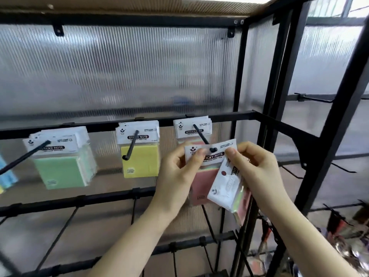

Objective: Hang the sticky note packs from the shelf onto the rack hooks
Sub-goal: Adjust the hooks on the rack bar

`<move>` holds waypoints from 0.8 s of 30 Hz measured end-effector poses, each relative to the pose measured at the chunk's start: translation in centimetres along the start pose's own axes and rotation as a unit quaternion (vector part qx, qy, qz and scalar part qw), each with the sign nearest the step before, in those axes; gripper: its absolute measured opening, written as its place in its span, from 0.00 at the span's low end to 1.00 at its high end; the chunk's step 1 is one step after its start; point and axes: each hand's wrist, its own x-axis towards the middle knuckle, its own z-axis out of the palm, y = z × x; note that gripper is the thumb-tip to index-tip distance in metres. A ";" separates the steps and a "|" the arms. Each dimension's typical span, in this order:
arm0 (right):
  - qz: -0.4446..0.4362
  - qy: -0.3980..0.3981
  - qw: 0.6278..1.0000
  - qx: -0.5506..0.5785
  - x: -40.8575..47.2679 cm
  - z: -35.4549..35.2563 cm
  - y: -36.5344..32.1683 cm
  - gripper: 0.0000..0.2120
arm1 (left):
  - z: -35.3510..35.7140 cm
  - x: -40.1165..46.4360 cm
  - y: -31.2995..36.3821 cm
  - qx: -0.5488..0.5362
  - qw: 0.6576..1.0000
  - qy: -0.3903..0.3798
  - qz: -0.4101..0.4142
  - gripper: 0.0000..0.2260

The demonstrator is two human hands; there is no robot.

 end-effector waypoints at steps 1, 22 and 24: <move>0.004 -0.011 1.000 0.006 0.3 -0.1 0.4 0.13 | 0.1 0.0 -0.1 0.005 1.000 0.011 -0.003 0.05; 0.096 0.018 0.993 -0.060 6.1 1.4 5.7 0.17 | 1.1 3.9 -2.7 0.313 0.900 0.304 0.018 0.09; 0.107 0.009 0.992 -0.066 6.2 1.5 5.8 0.18 | 1.1 4.2 -3.0 0.325 0.893 0.311 0.009 0.08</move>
